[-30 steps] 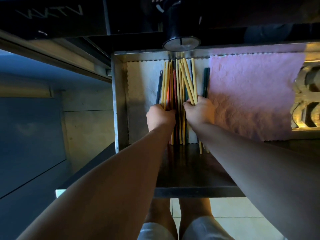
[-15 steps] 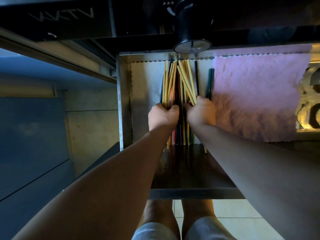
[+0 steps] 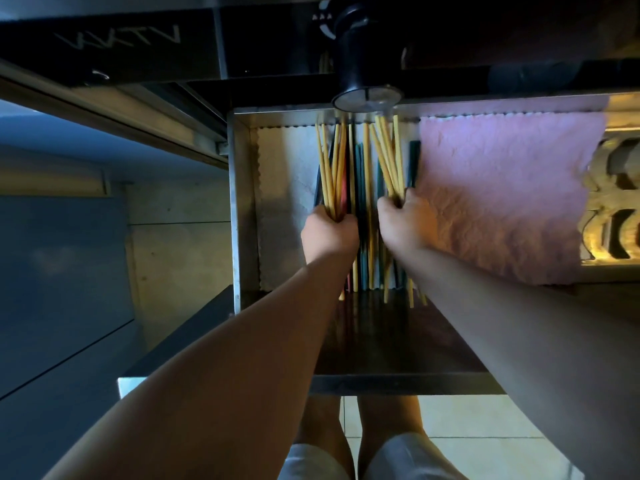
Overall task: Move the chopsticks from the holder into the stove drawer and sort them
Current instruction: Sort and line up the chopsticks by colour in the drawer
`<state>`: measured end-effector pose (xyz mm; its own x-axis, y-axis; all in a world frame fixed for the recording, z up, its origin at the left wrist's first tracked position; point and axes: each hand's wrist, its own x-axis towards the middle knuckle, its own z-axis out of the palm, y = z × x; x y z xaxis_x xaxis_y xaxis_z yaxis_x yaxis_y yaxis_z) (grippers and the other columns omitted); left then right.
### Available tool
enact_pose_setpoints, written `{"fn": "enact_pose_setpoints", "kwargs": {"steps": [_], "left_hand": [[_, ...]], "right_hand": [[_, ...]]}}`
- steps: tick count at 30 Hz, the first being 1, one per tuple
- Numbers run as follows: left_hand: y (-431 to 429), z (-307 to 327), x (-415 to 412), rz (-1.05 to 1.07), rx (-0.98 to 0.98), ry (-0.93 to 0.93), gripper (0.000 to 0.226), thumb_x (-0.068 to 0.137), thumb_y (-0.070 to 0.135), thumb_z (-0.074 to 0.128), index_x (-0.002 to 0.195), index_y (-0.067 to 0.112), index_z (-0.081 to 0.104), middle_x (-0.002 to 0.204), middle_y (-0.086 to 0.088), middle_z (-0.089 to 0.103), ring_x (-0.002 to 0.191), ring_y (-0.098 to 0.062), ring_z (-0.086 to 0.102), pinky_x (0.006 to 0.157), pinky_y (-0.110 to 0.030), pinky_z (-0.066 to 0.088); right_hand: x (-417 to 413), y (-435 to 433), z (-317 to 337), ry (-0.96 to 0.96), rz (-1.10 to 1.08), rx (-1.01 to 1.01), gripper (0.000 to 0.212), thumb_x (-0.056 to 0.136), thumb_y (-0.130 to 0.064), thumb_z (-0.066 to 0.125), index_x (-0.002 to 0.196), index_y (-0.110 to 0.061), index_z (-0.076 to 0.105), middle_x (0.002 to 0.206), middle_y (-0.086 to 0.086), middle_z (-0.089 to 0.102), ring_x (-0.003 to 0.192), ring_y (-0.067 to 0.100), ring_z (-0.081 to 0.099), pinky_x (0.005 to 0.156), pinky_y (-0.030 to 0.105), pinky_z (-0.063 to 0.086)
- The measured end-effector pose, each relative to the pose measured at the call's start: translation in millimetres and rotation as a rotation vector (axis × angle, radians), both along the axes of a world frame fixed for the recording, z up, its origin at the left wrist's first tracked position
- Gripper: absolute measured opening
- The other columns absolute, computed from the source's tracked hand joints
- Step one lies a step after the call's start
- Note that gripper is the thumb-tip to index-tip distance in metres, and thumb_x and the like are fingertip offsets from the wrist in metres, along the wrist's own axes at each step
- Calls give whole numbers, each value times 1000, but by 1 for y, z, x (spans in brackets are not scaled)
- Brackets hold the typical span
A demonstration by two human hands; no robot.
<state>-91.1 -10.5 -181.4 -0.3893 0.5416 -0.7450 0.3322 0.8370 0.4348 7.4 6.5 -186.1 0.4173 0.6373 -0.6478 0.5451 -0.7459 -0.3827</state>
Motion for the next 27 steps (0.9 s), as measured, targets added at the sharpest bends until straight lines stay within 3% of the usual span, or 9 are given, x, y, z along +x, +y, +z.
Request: {"fn": "enact_pose_setpoints", "kwargs": {"steps": [3, 7, 9, 14, 17, 20, 22, 24, 27], "left_hand": [[-2, -5, 7, 49, -16, 13, 21, 86, 28, 69, 100, 13, 68, 85, -2, 64, 79, -22, 63, 72, -28, 52], [-4, -11, 13, 78, -28, 73, 19, 86, 31, 68, 94, 14, 71, 81, -2, 66, 79, -24, 65, 72, -28, 53], [-4, -13, 17, 69, -27, 96, 18, 87, 31, 67, 94, 15, 69, 77, 1, 62, 77, -23, 63, 71, -28, 51], [-3, -11, 23, 54, -55, 99, 11, 84, 29, 69, 88, 19, 68, 75, 1, 62, 73, -22, 62, 66, -27, 47], [0, -11, 25, 43, -76, 100, 12, 83, 29, 69, 86, 17, 66, 76, 0, 63, 66, -18, 60, 57, -23, 46], [1, -8, 27, 52, -73, 96, 12, 82, 27, 64, 87, 16, 65, 69, 3, 58, 55, -10, 52, 44, -19, 33], [1, -5, 26, 60, -64, 74, 17, 82, 29, 63, 90, 14, 66, 70, 3, 58, 55, -10, 53, 44, -18, 33], [2, -2, 24, 44, -54, 59, 23, 84, 32, 63, 97, 13, 68, 75, 1, 62, 61, -15, 57, 52, -19, 41], [2, 0, 16, 47, -51, 42, 33, 88, 34, 60, 108, 9, 69, 92, -6, 69, 84, -25, 66, 76, -29, 54]], "right_hand": [[8, -1, 4, 23, -14, 8, 35, 93, -30, 50, 118, -6, 56, 110, 13, 63, 98, 28, 61, 71, 25, 38], [17, -3, 13, 60, 10, 29, 32, 96, -27, 50, 117, -4, 56, 90, 4, 56, 59, 8, 44, 38, 8, 30], [21, -5, 15, 84, -2, 44, 27, 96, -25, 51, 111, -4, 57, 79, -1, 48, 53, -1, 34, 38, 0, 31], [23, -5, 15, 80, 16, 48, 26, 96, -29, 52, 107, -6, 59, 85, 0, 50, 54, 0, 34, 40, -2, 30], [21, -5, 16, 55, 46, 29, 31, 96, -33, 52, 110, -7, 59, 91, 2, 55, 69, 11, 49, 41, 14, 29], [20, -7, 9, 81, 42, 16, 39, 95, -36, 54, 117, -5, 58, 107, 8, 62, 98, 22, 59, 62, 19, 29], [19, -7, 3, 84, 29, 2, 49, 93, -39, 57, 125, -3, 55, 123, 15, 61, 114, 29, 58, 77, 26, 41], [18, -7, -3, 81, 11, -29, 53, 90, -39, 61, 131, -5, 52, 130, 16, 58, 119, 30, 55, 88, 30, 45], [15, -7, -11, 91, -14, -31, 45, 89, -34, 64, 125, -8, 57, 122, 14, 63, 106, 26, 62, 75, 28, 48]]}}
